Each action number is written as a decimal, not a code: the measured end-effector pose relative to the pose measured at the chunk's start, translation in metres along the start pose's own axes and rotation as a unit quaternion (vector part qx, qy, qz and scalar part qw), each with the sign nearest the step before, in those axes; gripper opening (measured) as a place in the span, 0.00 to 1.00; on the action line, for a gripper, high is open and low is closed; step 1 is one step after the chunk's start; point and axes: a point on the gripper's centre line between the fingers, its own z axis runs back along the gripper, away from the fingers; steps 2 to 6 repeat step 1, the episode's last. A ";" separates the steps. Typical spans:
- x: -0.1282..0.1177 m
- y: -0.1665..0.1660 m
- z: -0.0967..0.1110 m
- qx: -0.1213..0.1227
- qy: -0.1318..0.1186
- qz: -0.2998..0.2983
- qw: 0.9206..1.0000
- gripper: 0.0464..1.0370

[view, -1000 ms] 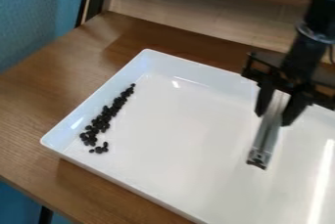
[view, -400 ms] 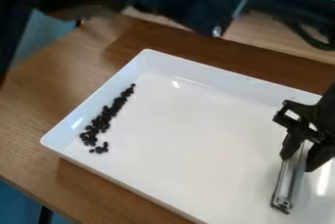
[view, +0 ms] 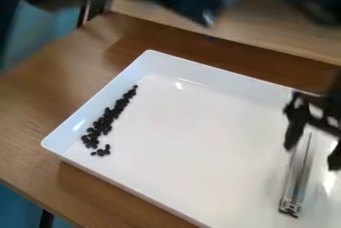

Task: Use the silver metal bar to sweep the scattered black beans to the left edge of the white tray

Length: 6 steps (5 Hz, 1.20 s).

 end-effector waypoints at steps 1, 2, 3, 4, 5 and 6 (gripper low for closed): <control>0.002 0.031 0.055 -0.057 -0.025 0.024 0.998 0.97; 0.002 0.031 0.055 -0.057 -0.025 0.024 0.998 0.97; 0.002 0.031 0.055 -0.057 -0.025 0.024 0.998 0.97; 0.002 0.031 0.055 -0.057 -0.025 0.024 0.998 0.97; 0.002 0.031 0.055 -0.057 -0.025 0.024 0.998 0.97; 0.002 0.031 0.055 -0.057 -0.025 0.024 0.998 0.97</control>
